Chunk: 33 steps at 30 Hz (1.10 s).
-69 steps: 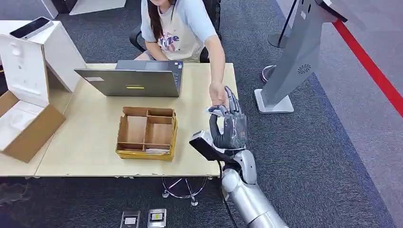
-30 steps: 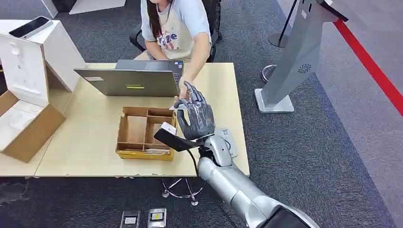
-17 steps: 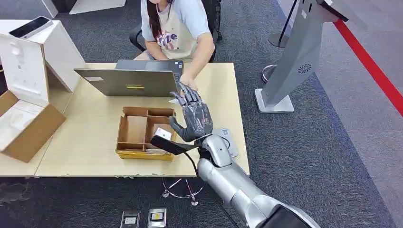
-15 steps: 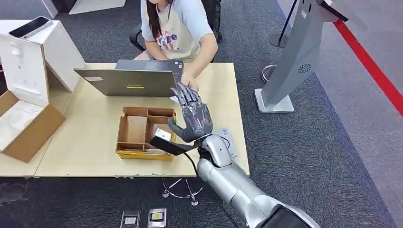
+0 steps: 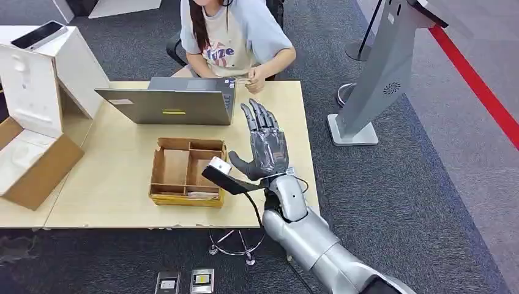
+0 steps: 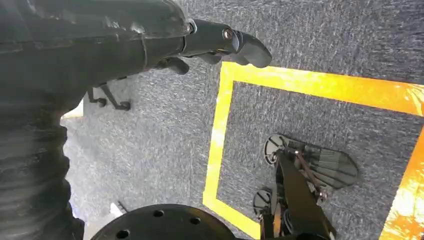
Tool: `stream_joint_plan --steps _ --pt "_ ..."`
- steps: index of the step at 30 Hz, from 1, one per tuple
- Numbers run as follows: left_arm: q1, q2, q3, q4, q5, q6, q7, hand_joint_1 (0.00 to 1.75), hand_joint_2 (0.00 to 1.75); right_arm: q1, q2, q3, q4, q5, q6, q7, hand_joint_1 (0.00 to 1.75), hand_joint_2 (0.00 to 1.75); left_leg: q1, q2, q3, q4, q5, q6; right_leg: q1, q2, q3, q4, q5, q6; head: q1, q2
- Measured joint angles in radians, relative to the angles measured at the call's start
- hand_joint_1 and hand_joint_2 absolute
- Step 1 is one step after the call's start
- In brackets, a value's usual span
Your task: Pass the card to the sensor for recognition and then transmit it.
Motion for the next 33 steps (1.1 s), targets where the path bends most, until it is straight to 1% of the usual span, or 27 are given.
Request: stream_joint_plan --steps 2,5,6,10,15,19,22,28,33 --pt "0.000 0.000 -0.001 0.000 0.010 0.000 -0.002 0.00 1.75 0.038 -0.049 0.013 -0.112 0.075 0.088 0.055 0.00 1.75 0.000 0.000 0.000 0.000 0.000 0.000 0.000 -0.001 0.000 0.000 0.000 0.000 0.000 0.000" --pt "0.001 0.002 -0.001 0.000 0.027 0.000 -0.004 0.00 1.75 0.096 -0.118 0.027 -0.277 0.140 0.213 0.088 0.00 1.75 0.000 0.001 0.000 0.000 0.000 0.000 0.000 0.000 0.000 0.000 0.000 0.000 -0.001 0.000" --pt "0.001 0.002 -0.001 0.000 0.031 0.000 -0.005 0.00 1.75 0.115 -0.140 0.030 -0.324 0.160 0.236 0.092 0.00 1.75 0.000 0.000 0.000 0.000 0.000 0.000 0.000 0.000 0.000 0.000 0.000 0.000 0.000 0.000" --pt "0.001 0.002 -0.001 0.000 0.056 0.006 -0.007 0.00 1.75 0.203 -0.215 0.042 -0.506 0.210 0.302 0.100 0.00 1.75 0.000 0.000 0.000 0.000 -0.001 0.000 0.000 -0.001 0.000 0.000 0.000 0.000 0.000 0.000" --pt "0.001 0.001 0.000 0.000 0.077 0.018 -0.008 0.00 1.75 0.300 -0.279 0.045 -0.670 0.255 0.345 0.106 0.00 1.75 0.000 0.000 0.000 0.000 -0.001 0.000 0.000 -0.001 0.000 0.000 0.000 0.000 0.000 0.000" --pt "0.001 0.001 0.000 0.000 0.086 0.031 -0.012 0.00 1.75 0.354 -0.317 0.046 -0.775 0.281 0.369 0.110 0.00 1.75 0.000 0.000 0.000 0.000 -0.001 0.000 0.000 -0.001 0.000 0.000 0.000 0.000 -0.001 0.000" --pt "0.001 0.001 0.000 0.000 0.092 0.032 -0.014 0.00 1.75 0.374 -0.340 0.047 -0.846 0.281 0.387 0.097 0.00 1.75 0.000 0.000 0.000 0.000 -0.001 0.000 0.000 -0.001 0.000 0.000 0.000 0.000 -0.001 0.000" --pt "0.000 0.001 0.001 0.000 0.093 0.019 -0.017 0.00 1.75 0.389 -0.357 0.060 -0.942 0.195 0.469 0.042 0.00 1.75 0.000 0.000 0.000 0.000 -0.001 0.000 0.000 0.000 0.000 0.000 0.000 0.000 -0.001 0.000" --pt "0.000 0.000 0.000 0.000 0.096 0.018 -0.022 0.00 1.75 0.390 -0.359 0.101 -0.959 0.121 0.516 0.011 0.00 1.75 0.000 0.000 -0.001 0.000 -0.001 0.000 0.000 0.000 0.000 0.000 0.000 0.000 0.000 0.000"
